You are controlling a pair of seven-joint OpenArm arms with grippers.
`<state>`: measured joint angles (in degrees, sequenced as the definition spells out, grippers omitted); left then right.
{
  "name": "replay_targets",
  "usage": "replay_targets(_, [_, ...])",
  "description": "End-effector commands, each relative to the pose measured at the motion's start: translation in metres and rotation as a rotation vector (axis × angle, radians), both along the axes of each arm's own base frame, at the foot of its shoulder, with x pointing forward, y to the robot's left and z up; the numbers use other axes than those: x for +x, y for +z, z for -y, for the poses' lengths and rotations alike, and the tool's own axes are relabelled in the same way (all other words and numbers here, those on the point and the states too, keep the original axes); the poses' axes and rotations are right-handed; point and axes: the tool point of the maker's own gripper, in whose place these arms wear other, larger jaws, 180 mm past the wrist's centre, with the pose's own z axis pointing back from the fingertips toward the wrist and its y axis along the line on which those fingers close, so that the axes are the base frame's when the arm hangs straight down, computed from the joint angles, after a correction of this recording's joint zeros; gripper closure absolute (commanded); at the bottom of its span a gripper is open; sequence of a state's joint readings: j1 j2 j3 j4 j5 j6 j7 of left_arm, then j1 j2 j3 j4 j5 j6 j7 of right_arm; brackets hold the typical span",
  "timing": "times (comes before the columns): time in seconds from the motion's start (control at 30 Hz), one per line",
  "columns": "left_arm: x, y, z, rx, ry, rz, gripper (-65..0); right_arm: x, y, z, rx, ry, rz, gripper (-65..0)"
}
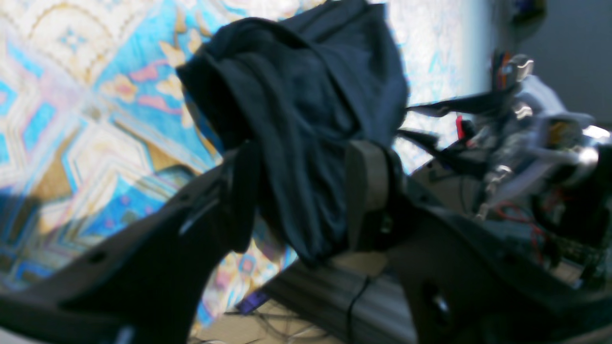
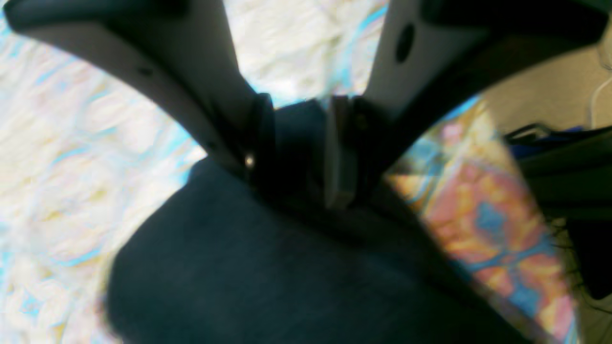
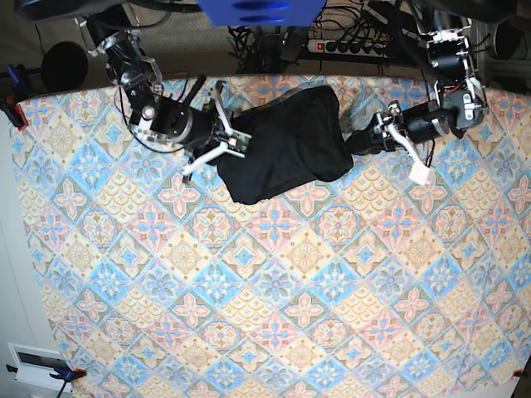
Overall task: Layout the t-shirt on the table in an organized manner, then fold the t-shirt properly
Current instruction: 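Regrasp the folded black bundle ends with both grippers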
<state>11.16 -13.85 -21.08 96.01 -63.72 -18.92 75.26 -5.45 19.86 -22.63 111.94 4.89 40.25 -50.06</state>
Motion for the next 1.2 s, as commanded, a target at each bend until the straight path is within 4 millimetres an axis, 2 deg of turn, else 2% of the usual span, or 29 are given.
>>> replay_targets(0.0, [0.014, 0.01, 0.012, -0.021, -0.021, 0.044, -25.4, 0.002, 0.004, -0.001, 0.013, 0.0, 0.012, -16.1])
replay_targets(0.17, [0.036, -0.001, 0.057, 0.05, -0.125, 0.048, -24.5, -0.016, -0.002, -0.019, 0.012, 0.072, -0.02, -16.0])
replay_targets(0.27, [0.039, -0.011, 0.066, 0.14, -0.16, 0.048, -24.5, -0.028, -0.008, -0.024, 0.005, 0.105, -0.044, -16.0])
replay_targets(0.33, [0.037, -0.02, 0.068, 0.193, -0.176, 0.048, -24.5, -0.04, -0.016, -0.018, -0.011, 0.112, -0.073, -16.0])
replay_targets(0.47, [0.025, -0.042, 0.054, 0.286, -0.205, 0.0, -24.5, -0.048, -0.022, -0.01, -0.037, 0.117, -0.094, -16.0])
replay_targets(0.6, [0.022, -0.056, 0.035, 0.313, -0.181, -0.031, -24.5, -0.056, -0.031, 0.006, -0.097, 0.115, -0.122, -16.0])
replay_targets(0.7, [0.02, -0.058, 0.022, 0.337, -0.174, -0.036, -24.5, -0.054, -0.029, 0.014, -0.113, 0.117, -0.11, -15.9])
replay_targets(0.83, [0.017, -0.062, 0.015, 0.36, -0.176, -0.047, -24.5, -0.049, -0.021, 0.014, -0.107, 0.114, -0.085, -12.4])
replay_targets(0.9, [0.012, -0.065, 0.014, 0.358, -0.174, -0.057, -24.5, -0.042, -0.019, 0.02, -0.11, 0.088, -0.071, -10.6])
replay_targets(0.97, [0.015, -0.064, 0.01, 0.36, -0.147, -0.033, -24.5, -0.035, -0.016, 0.027, -0.115, 0.06, -0.058, -9.0])
replay_targets(1.07, [0.016, -0.064, 0.006, 0.352, -0.111, -0.007, -24.5, -0.029, -0.012, 0.029, -0.106, 0.042, -0.042, -7.1])
replay_targets(1.17, [0.018, -0.055, -0.009, 0.312, -0.024, -0.005, -24.4, -0.026, -0.006, 0.015, -0.05, 0.044, -0.028, -5.1])
